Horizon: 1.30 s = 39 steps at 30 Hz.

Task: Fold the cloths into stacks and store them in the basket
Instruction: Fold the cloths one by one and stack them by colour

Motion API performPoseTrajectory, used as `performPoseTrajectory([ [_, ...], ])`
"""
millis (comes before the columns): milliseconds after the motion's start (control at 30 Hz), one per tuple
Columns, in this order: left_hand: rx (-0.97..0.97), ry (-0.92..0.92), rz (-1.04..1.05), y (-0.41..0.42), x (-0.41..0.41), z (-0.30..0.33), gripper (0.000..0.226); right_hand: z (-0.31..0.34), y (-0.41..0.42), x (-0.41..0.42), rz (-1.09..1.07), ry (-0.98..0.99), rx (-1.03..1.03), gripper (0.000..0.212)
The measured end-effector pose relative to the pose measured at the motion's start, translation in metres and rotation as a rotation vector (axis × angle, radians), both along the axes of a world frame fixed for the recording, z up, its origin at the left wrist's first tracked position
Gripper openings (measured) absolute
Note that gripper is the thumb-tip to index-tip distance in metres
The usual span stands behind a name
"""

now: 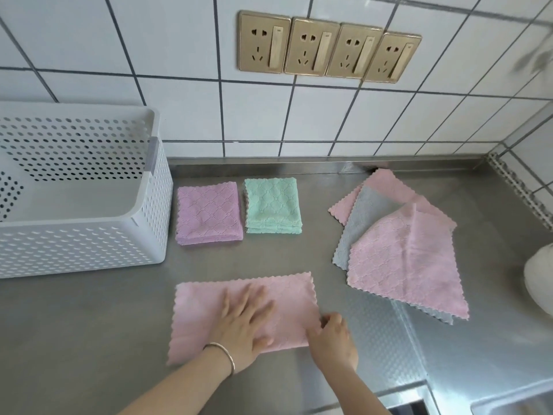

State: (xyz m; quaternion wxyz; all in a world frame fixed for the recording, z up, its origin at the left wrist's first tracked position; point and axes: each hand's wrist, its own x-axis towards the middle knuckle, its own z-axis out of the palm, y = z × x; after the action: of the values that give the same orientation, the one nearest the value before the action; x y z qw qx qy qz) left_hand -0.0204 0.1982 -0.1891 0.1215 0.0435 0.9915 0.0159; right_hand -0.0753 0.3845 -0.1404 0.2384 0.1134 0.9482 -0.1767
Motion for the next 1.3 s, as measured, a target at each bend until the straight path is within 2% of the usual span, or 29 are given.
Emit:
performPoseTrajectory([
  [167,0.097,-0.121,-0.022,0.000,-0.005,0.005,0.069,0.002,0.002,-0.001,0.025,-0.083,0.111,0.038],
  [233,0.161,-0.124,0.013,0.000,-0.009,0.008,0.072,0.006,-0.001,-0.001,-0.003,-0.113,0.070,0.036],
  [300,0.255,-0.102,0.061,0.006,-0.014,0.021,0.079,0.012,-0.004,0.002,-0.036,-0.055,0.001,0.026],
  [367,0.519,-0.159,0.233,0.011,-0.020,0.048,0.081,0.019,-0.014,0.006,-0.048,0.075,-0.092,0.009],
  [467,1.078,-0.094,0.655,0.011,-0.032,0.088,0.047,0.031,-0.041,0.020,0.085,0.454,-0.183,0.007],
  [533,1.191,-0.070,0.753,0.006,-0.035,0.099,0.035,0.033,-0.061,0.030,0.316,0.663,-0.236,0.014],
  [633,1.119,-0.078,0.872,-0.012,-0.028,0.101,0.036,0.030,-0.089,0.041,0.635,0.788,-0.296,0.019],
  [733,0.922,-0.038,0.967,-0.037,-0.014,0.093,0.042,0.022,-0.102,0.048,0.789,0.795,-0.372,0.024],
  [867,0.917,-0.043,1.062,-0.062,0.008,0.079,0.017,0.001,-0.102,0.054,0.927,0.576,-0.231,0.075],
  [967,0.845,-0.031,1.128,-0.070,0.022,0.065,0.038,-0.012,-0.101,0.058,1.053,0.393,-0.081,0.100],
  [1033,0.796,-0.041,1.156,-0.072,0.027,0.058,0.027,-0.018,-0.101,0.060,1.085,0.330,-0.025,0.110],
  [1100,0.735,-0.049,1.187,-0.075,0.033,0.052,0.006,-0.022,-0.105,0.061,1.107,0.308,-0.020,0.114],
  [1200,0.649,-0.041,1.190,-0.074,0.034,0.049,0.006,-0.029,-0.104,0.061,1.113,0.296,-0.032,0.116],
  [1300,0.620,-0.023,1.208,-0.073,0.035,0.046,0.020,-0.036,-0.107,0.061,1.136,0.306,-0.038,0.116],
])
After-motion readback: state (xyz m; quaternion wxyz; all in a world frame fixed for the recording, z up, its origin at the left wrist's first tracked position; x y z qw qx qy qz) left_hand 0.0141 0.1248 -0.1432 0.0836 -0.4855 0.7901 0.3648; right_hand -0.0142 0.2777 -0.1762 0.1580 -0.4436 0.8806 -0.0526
